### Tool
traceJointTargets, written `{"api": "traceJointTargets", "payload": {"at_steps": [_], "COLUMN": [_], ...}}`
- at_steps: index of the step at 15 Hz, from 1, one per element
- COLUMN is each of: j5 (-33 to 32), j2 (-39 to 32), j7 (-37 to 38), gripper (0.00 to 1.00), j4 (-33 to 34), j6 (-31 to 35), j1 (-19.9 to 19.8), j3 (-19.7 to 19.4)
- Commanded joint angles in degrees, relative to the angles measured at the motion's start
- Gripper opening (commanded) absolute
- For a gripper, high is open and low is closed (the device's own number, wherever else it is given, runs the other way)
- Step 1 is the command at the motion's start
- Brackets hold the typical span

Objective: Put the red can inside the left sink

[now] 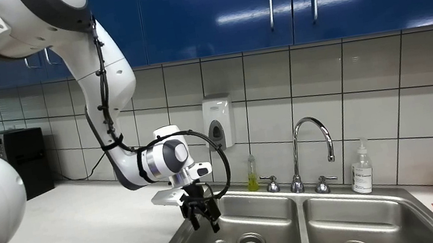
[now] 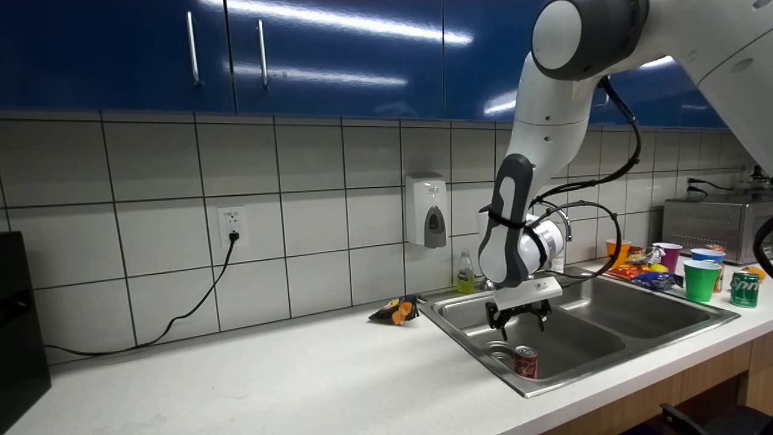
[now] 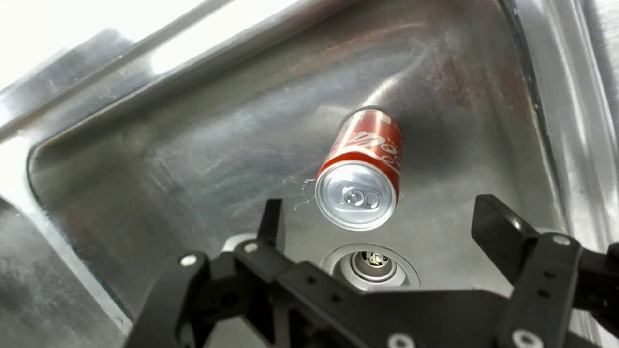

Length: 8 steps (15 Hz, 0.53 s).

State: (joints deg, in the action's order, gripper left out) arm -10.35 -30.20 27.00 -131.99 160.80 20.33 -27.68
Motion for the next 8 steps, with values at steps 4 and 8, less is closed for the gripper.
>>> {"api": "traceJointTargets", "payload": {"at_steps": [4, 8], "j5": [-7.63, -11.74], "j2": [9.89, 14.76], "j7": [2.82, 5.36], "gripper": [1.0, 1.0], "j4": [-4.47, -6.68], "j6": [-3.53, -4.56], "j1": [1.86, 1.18], "j3": [-1.28, -0.28]}}
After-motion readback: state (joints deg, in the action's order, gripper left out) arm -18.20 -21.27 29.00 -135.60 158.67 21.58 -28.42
